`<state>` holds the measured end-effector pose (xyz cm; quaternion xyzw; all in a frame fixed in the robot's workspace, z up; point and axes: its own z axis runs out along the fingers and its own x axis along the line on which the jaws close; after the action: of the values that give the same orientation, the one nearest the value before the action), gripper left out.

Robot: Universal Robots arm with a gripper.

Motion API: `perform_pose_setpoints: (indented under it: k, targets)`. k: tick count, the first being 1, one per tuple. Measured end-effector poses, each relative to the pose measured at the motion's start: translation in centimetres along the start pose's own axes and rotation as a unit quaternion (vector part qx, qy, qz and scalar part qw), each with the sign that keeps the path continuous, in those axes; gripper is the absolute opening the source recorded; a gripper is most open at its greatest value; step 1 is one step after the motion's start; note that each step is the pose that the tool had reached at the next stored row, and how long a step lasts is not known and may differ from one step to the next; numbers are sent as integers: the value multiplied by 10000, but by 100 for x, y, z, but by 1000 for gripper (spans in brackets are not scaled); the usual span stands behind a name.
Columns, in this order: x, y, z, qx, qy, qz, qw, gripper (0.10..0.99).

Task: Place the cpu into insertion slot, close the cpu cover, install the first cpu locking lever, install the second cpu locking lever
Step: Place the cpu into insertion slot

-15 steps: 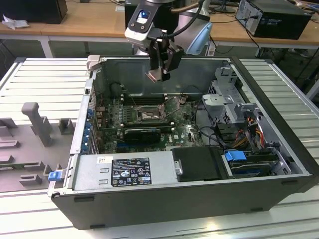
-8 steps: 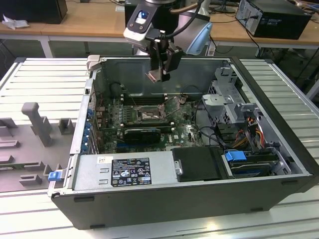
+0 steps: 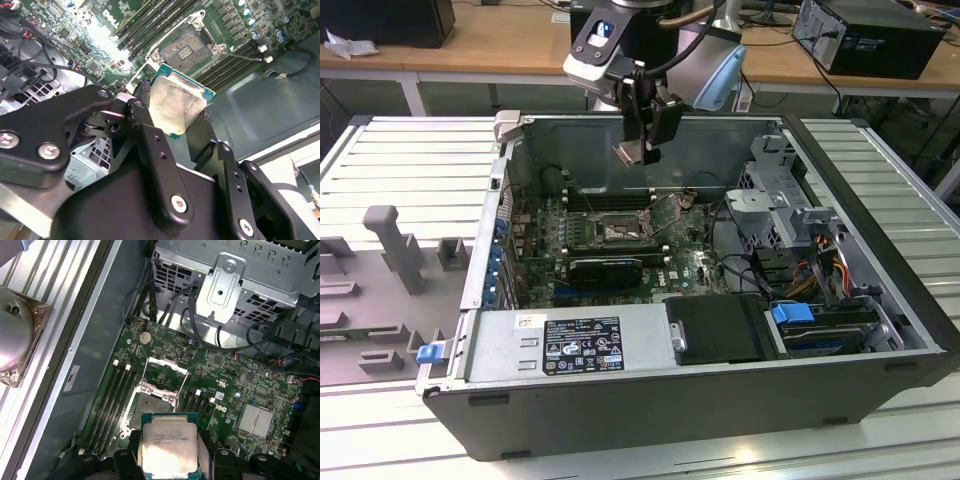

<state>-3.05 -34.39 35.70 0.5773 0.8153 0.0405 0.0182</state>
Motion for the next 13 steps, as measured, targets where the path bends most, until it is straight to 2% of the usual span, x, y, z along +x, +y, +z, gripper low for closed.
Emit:
perform_pose_setpoints:
  k: [10, 13]
  targets:
    - [0, 0, 3, -7, -35, 406, 9992, 529]
    - [0, -1, 5, -10, -48, 549, 9985, 529]
